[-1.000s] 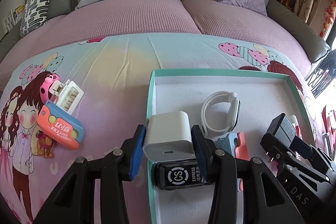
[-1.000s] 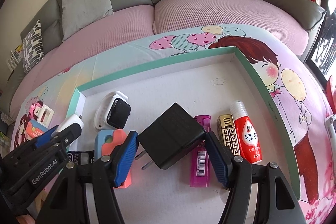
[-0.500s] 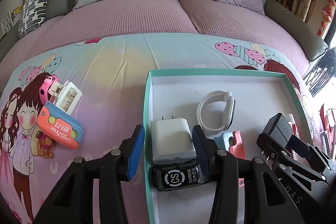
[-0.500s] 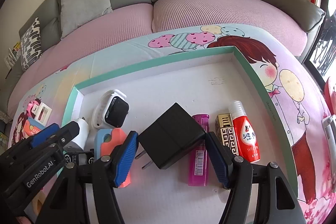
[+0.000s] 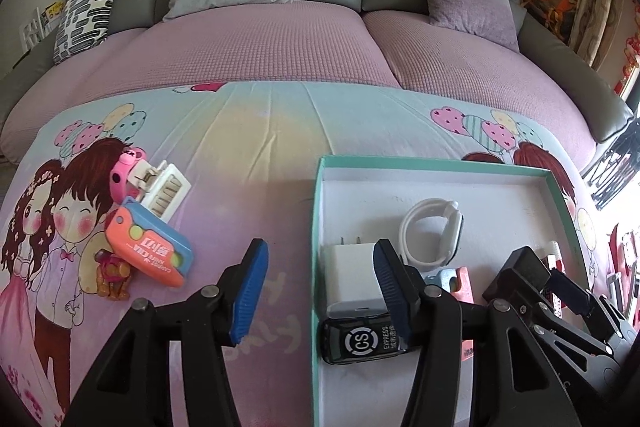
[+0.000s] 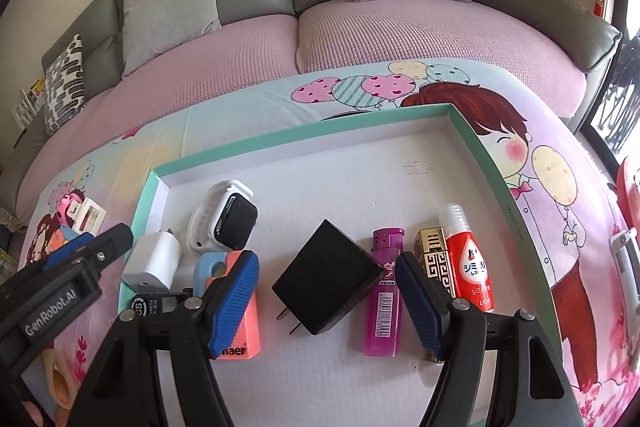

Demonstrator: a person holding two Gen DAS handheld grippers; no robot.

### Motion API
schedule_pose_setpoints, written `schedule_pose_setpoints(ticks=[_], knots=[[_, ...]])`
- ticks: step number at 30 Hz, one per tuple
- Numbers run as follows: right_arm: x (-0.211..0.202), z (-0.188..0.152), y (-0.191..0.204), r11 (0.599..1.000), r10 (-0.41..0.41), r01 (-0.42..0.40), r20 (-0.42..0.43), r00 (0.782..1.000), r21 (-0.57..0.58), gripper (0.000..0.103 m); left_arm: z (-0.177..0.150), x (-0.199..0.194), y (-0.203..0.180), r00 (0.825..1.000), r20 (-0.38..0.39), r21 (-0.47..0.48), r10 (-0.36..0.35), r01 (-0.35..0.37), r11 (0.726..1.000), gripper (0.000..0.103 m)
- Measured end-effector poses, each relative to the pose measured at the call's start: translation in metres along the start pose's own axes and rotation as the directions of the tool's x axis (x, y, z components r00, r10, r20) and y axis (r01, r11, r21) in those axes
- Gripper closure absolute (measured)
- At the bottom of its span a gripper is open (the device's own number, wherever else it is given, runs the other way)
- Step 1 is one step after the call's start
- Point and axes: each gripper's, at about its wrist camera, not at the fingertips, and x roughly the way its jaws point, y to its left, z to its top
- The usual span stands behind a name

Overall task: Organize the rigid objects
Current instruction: 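Lower both chargers into the tray and open both tools, then withdraw both open tools from the tray toward the remaining items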

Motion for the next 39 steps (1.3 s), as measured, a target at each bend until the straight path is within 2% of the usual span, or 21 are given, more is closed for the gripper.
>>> schedule_pose_setpoints(ticks=[2, 4, 5, 6, 11, 13, 17, 27, 33, 39], knots=[[0.000, -0.001, 0.002, 1.000, -0.001, 0.001, 0.004, 1.000, -0.007, 0.024, 0.001, 0.000, 0.002, 1.000, 0.003, -0.003, 0.009, -0.009, 1.000, 0.045], [0.000, -0.001, 0.004, 1.000, -0.004, 0.004, 0.008, 1.000, -0.014, 0.013, 0.001, -0.001, 0.005, 0.999, 0.008, -0.014, 0.036, -0.035, 0.999, 0.031], [0.000, -0.001, 0.004, 1.000, -0.005, 0.005, 0.009, 1.000, -0.017, 0.011, 0.002, -0.001, 0.006, 0.999, 0.014, -0.019, 0.048, -0.048, 0.999, 0.017], [0.000, -0.001, 0.005, 1.000, -0.007, 0.007, 0.011, 1.000, -0.019, 0.011, 0.002, -0.002, 0.008, 0.998, 0.021, -0.025, 0.059, -0.058, 0.998, 0.013], [0.001, -0.001, 0.005, 1.000, -0.007, 0.008, 0.014, 1.000, -0.014, 0.010, 0.003, -0.005, 0.019, 0.994, 0.039, -0.061, 0.099, -0.097, 0.993, 0.011], [0.000, -0.002, 0.005, 1.000, -0.010, 0.010, 0.017, 1.000, -0.011, 0.000, 0.002, -0.003, 0.021, 0.992, 0.041, -0.068, 0.119, -0.116, 0.991, 0.009], [-0.001, -0.001, 0.004, 1.000, -0.008, 0.008, 0.029, 1.000, -0.005, 0.000, 0.001, -0.001, 0.028, 0.988, 0.037, -0.088, 0.148, -0.144, 0.986, 0.009], [0.000, -0.002, 0.011, 1.000, 0.008, -0.008, 0.023, 1.000, -0.023, 0.000, 0.001, -0.002, 0.035, 0.985, 0.044, -0.108, 0.165, -0.159, 0.981, 0.009], [-0.005, 0.000, 0.026, 0.999, 0.034, -0.032, 0.043, 0.998, -0.040, 0.000, 0.003, -0.009, 0.048, 0.984, 0.046, -0.124, 0.173, -0.166, 0.978, 0.009], [-0.016, 0.000, 0.054, 0.990, 0.124, -0.117, 0.089, 0.988, -0.081, 0.000, 0.004, -0.024, 0.085, 0.975, 0.056, -0.177, 0.216, -0.204, 0.963, 0.009]])
